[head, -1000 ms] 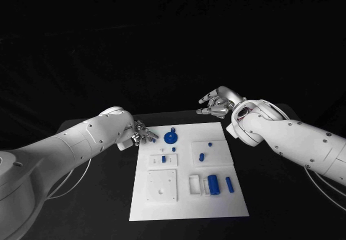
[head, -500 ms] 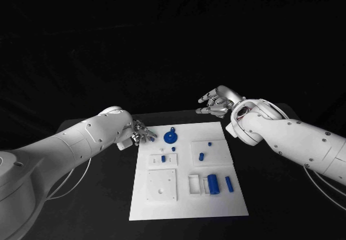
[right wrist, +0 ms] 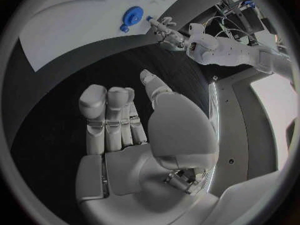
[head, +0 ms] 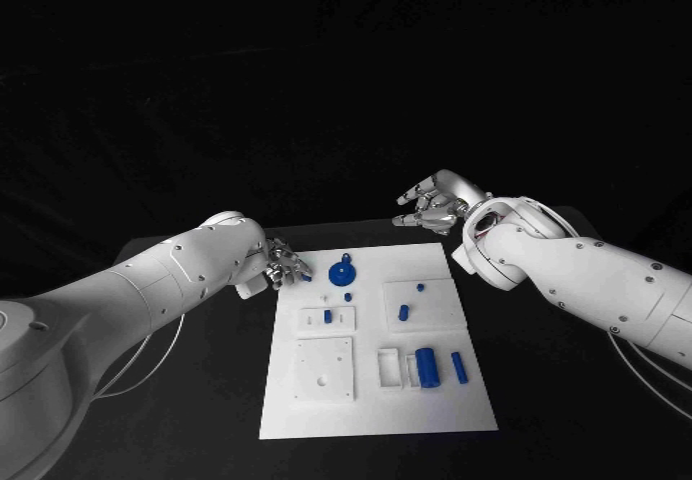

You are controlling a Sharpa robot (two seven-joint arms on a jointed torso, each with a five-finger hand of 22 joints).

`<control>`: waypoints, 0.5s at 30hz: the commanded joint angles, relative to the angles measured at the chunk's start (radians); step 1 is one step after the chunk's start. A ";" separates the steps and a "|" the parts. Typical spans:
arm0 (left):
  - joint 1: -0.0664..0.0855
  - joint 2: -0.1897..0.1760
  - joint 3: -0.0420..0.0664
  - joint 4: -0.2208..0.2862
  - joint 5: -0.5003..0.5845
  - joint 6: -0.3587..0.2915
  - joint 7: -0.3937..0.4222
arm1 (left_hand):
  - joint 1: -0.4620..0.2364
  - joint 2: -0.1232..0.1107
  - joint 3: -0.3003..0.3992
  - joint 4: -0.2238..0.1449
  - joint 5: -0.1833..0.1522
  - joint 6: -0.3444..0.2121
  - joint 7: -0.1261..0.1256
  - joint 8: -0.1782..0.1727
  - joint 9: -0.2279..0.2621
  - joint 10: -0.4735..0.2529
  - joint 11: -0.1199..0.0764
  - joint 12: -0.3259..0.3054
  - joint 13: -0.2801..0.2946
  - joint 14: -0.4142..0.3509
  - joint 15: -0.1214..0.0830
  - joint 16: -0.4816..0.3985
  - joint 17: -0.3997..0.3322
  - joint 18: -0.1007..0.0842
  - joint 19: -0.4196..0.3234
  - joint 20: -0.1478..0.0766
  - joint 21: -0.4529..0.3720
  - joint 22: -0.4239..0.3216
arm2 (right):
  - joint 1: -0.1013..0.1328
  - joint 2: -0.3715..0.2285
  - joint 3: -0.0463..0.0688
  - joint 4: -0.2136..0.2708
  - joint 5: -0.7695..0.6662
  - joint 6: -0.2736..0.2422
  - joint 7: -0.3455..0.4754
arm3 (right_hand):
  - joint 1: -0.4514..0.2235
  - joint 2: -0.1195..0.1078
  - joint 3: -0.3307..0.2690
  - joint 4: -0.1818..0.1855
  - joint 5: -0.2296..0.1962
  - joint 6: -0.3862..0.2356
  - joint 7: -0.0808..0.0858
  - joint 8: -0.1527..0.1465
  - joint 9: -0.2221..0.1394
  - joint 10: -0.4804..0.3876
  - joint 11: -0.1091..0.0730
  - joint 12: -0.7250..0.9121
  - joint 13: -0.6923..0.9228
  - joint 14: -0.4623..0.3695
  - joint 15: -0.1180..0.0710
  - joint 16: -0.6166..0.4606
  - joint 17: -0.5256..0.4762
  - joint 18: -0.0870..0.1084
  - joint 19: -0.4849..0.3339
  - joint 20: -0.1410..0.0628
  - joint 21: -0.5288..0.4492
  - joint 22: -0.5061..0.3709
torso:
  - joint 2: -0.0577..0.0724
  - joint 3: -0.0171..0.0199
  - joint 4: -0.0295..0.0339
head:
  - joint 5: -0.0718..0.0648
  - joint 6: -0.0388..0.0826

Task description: Assemble the parts on the task board

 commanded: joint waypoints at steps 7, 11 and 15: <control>0.000 -0.024 0.000 0.045 0.045 -0.049 0.009 | -0.040 -0.042 0.159 -0.083 0.096 0.037 -0.016 0.003 0.154 0.031 -0.005 -0.006 -0.002 0.014 -0.010 0.003 0.009 0.002 -0.003 -0.004 0.023 0.020 | 0.000 -0.006 0.001 0.000 -0.010 0.004 0.002 | -0.004 -0.002 -0.002 0.002 0.006 0.000 -0.002 -0.005 0.000 0.000 -0.006 0.003 -0.001 0.005 -0.002 -0.003 0.001 0.006 0.036 0.003 0.000 0.104 | -0.005 -0.0025 0.0045 | 0.003 -0.003; 0.005 -0.059 0.003 0.105 0.074 -0.087 0.001 | -0.044 -0.049 0.168 -0.090 0.120 0.050 -0.018 -0.003 0.161 0.036 -0.008 -0.003 -0.002 0.021 -0.012 0.004 0.014 0.003 0.000 -0.006 0.028 0.020 | 0.000 -0.011 0.001 0.000 -0.008 0.004 0.001 | -0.004 -0.002 -0.002 0.002 0.006 0.000 -0.002 -0.005 0.000 0.000 -0.006 0.003 -0.001 0.005 -0.002 -0.003 0.001 0.006 0.036 0.003 0.000 0.104 | -0.012 -0.0065 0.0081 | 0.005 -0.007; 0.020 -0.121 0.005 0.218 0.104 -0.137 -0.019 | -0.052 -0.055 0.176 -0.097 0.145 0.063 -0.021 -0.008 0.165 0.039 -0.010 0.005 -0.002 0.029 -0.015 0.005 0.019 0.004 0.004 -0.008 0.035 0.020 | 0.000 -0.017 0.001 -0.002 -0.005 0.005 0.001 | -0.004 -0.002 -0.002 0.002 0.006 0.000 -0.002 -0.005 0.000 0.000 -0.006 0.003 -0.001 0.005 -0.002 -0.003 0.001 0.006 0.036 0.003 0.000 0.104 | -0.019 -0.0127 0.0139 | 0.008 -0.014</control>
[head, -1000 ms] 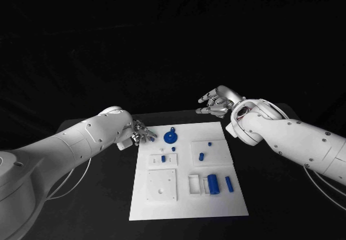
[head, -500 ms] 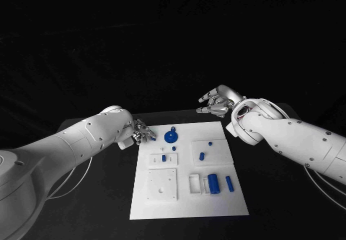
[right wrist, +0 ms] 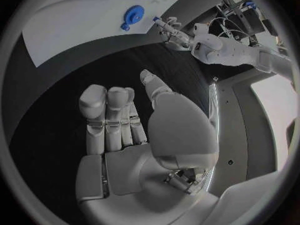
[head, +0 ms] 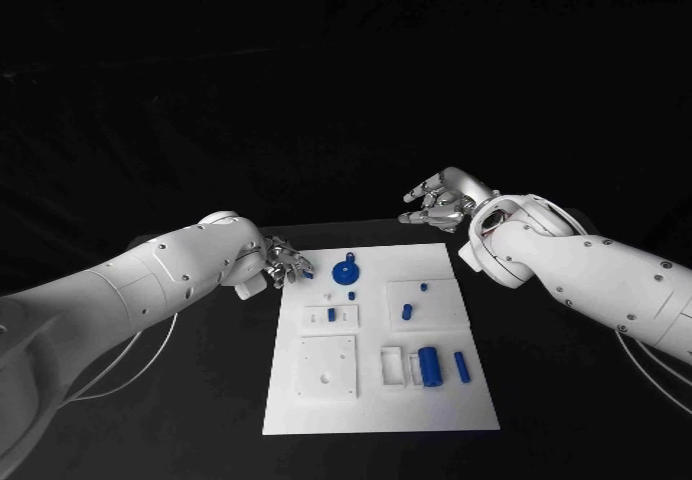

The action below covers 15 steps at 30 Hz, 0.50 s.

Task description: Assemble the parts on the task board

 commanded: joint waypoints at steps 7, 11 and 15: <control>0.027 -0.140 0.001 0.275 0.072 -0.158 -0.058 | -0.025 -0.020 0.116 -0.115 0.069 0.074 -0.044 -0.010 0.045 0.043 -0.015 0.031 -0.009 0.025 -0.005 0.002 0.015 0.007 0.012 -0.012 0.015 0.019 | 0.000 -0.008 0.001 -0.005 -0.003 0.005 0.002 | -0.006 -0.002 -0.003 0.003 0.007 0.001 -0.002 -0.005 0.000 0.000 -0.006 0.003 -0.001 0.005 -0.002 -0.004 0.002 0.006 0.036 0.003 0.000 0.104 | -0.021 -0.0142 0.0175 | 0.005 -0.024; 0.032 -0.180 -0.001 0.362 0.064 -0.188 -0.079 | -0.032 -0.025 0.121 -0.123 0.094 0.085 -0.047 -0.012 0.044 0.044 -0.018 0.043 -0.018 0.034 -0.006 -0.003 0.024 0.009 0.015 -0.013 0.020 0.019 | 0.000 -0.007 0.001 -0.011 -0.001 0.006 0.003 | -0.007 -0.001 -0.003 0.004 0.010 0.000 -0.002 -0.005 0.000 0.000 -0.006 0.003 -0.001 0.005 -0.002 -0.004 0.001 0.006 0.036 0.003 -0.001 0.104 | -0.025 -0.0165 0.0204 | 0.008 -0.029; 0.033 -0.206 -0.007 0.430 0.032 -0.218 -0.101 | -0.038 -0.025 0.125 -0.130 0.099 0.090 -0.048 -0.013 0.042 0.044 -0.019 0.054 -0.032 0.041 -0.007 -0.012 0.037 0.010 0.016 -0.013 0.025 0.018 | 0.000 -0.005 0.001 -0.015 0.001 0.007 0.004 | -0.007 -0.001 -0.003 0.004 0.012 0.000 -0.002 -0.005 0.000 -0.001 -0.005 0.003 -0.001 0.005 -0.002 -0.005 0.001 0.006 0.036 0.003 -0.001 0.104 | -0.026 -0.0184 0.0191 | 0.009 -0.033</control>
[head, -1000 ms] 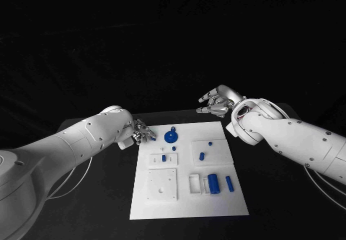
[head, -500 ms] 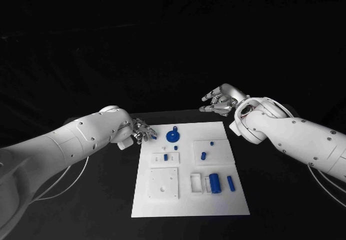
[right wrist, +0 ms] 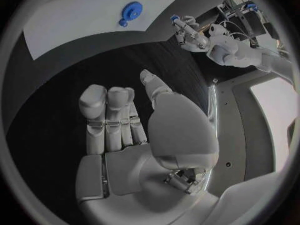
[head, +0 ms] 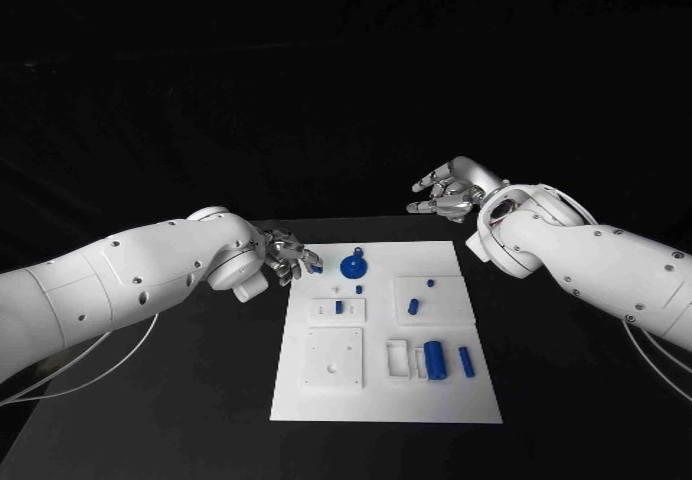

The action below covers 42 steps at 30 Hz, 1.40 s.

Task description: Assemble the parts on the task board

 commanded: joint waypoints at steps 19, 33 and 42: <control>-0.054 -0.016 -0.046 0.110 -0.147 -0.155 -0.076 | -0.020 -0.002 0.115 -0.123 0.020 0.084 -0.069 -0.001 -0.004 0.041 -0.018 0.021 -0.012 0.020 0.000 -0.009 0.019 0.015 0.009 0.001 0.012 0.018 | -0.002 0.004 0.000 -0.004 0.001 0.009 0.007 | -0.007 -0.001 -0.002 0.004 0.008 0.001 -0.002 -0.005 0.000 -0.001 -0.006 0.003 -0.002 0.005 -0.002 -0.005 0.001 0.006 0.036 0.003 -0.001 0.104 | 0.001 -0.0007 0.0008 | 0.003 -0.013; -0.081 -0.003 -0.061 0.106 -0.185 -0.149 -0.069 | -0.021 -0.003 0.116 -0.124 0.021 0.084 -0.069 -0.002 -0.005 0.041 -0.018 0.021 -0.014 0.021 0.000 -0.011 0.020 0.015 0.009 0.001 0.012 0.018 | -0.003 0.004 0.000 -0.003 0.001 0.010 0.008 | -0.008 -0.001 -0.002 0.004 0.010 0.001 -0.002 -0.005 0.000 -0.001 -0.006 0.003 -0.002 0.005 -0.002 -0.005 0.001 0.006 0.036 0.003 -0.001 0.104 | -0.001 -0.0021 0.0009 | 0.001 -0.018; -0.085 0.005 -0.062 0.099 -0.207 -0.141 -0.067 | -0.021 -0.003 0.117 -0.127 0.021 0.086 -0.069 -0.002 -0.008 0.041 -0.018 0.023 -0.017 0.023 0.000 -0.014 0.024 0.015 0.010 0.001 0.013 0.018 | -0.003 0.005 0.000 -0.003 0.001 0.010 0.008 | -0.008 -0.002 -0.001 0.004 0.012 0.001 -0.002 -0.005 0.000 -0.001 -0.006 0.002 -0.002 0.005 -0.002 -0.005 0.001 0.006 0.036 0.002 -0.002 0.104 | -0.001 -0.0017 0.0014 | -0.001 -0.015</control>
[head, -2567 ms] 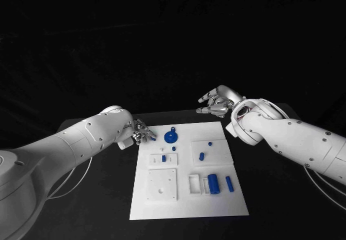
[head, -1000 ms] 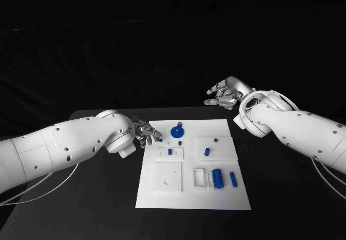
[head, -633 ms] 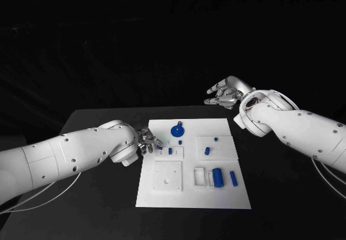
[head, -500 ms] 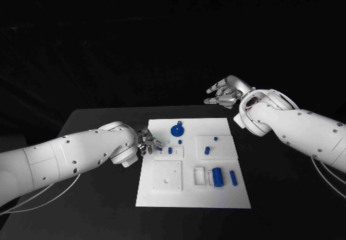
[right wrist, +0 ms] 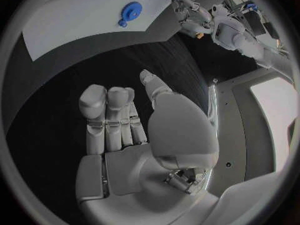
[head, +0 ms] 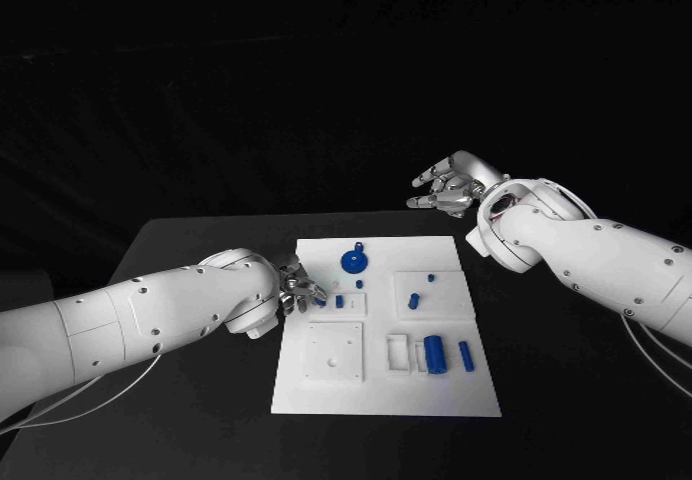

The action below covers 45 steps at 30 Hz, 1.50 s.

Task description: Assemble the parts on the task board

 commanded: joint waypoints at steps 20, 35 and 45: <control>-0.003 0.010 -0.001 -0.013 -0.062 0.047 -0.009 | 0.001 0.008 0.084 -0.091 0.006 0.080 -0.071 0.004 -0.003 0.034 -0.019 0.008 -0.004 0.009 -0.003 -0.007 0.005 0.015 0.007 -0.003 0.004 0.018 | -0.001 -0.002 0.001 0.003 -0.002 0.009 0.007 | -0.009 -0.001 -0.001 0.005 0.003 0.001 -0.002 -0.005 0.000 0.000 -0.006 0.003 -0.002 0.006 -0.002 -0.006 0.001 0.006 0.036 0.002 -0.003 0.104 | 0.001 0.0000 0.0002 | -0.003 0.001; -0.003 0.011 -0.002 -0.015 -0.075 0.072 -0.016 | 0.003 0.008 0.084 -0.092 0.005 0.079 -0.071 0.004 -0.005 0.034 -0.018 0.007 -0.006 0.009 -0.003 -0.009 0.008 0.015 0.006 -0.003 0.004 0.019 | -0.001 -0.003 0.001 0.003 -0.002 0.009 0.006 | -0.009 -0.001 -0.001 0.005 0.003 0.001 -0.002 -0.005 0.000 0.000 -0.006 0.003 -0.002 0.006 -0.002 -0.006 0.001 0.006 0.036 0.002 -0.003 0.104 | 0.001 -0.0007 0.0003 | -0.003 0.003; -0.003 0.024 -0.003 -0.032 -0.076 0.071 -0.019 | 0.001 0.008 0.082 -0.090 0.004 0.081 -0.072 0.006 -0.005 0.034 -0.018 0.008 -0.006 0.010 -0.003 -0.011 0.009 0.015 0.007 -0.003 0.004 0.018 | -0.001 -0.003 0.001 0.003 -0.002 0.009 0.006 | -0.009 -0.001 -0.001 0.005 0.003 0.001 -0.002 -0.005 0.000 0.000 -0.006 0.003 -0.002 0.006 -0.002 -0.006 0.001 0.006 0.036 0.002 -0.003 0.104 | 0.001 0.0002 -0.0008 | 0.000 0.003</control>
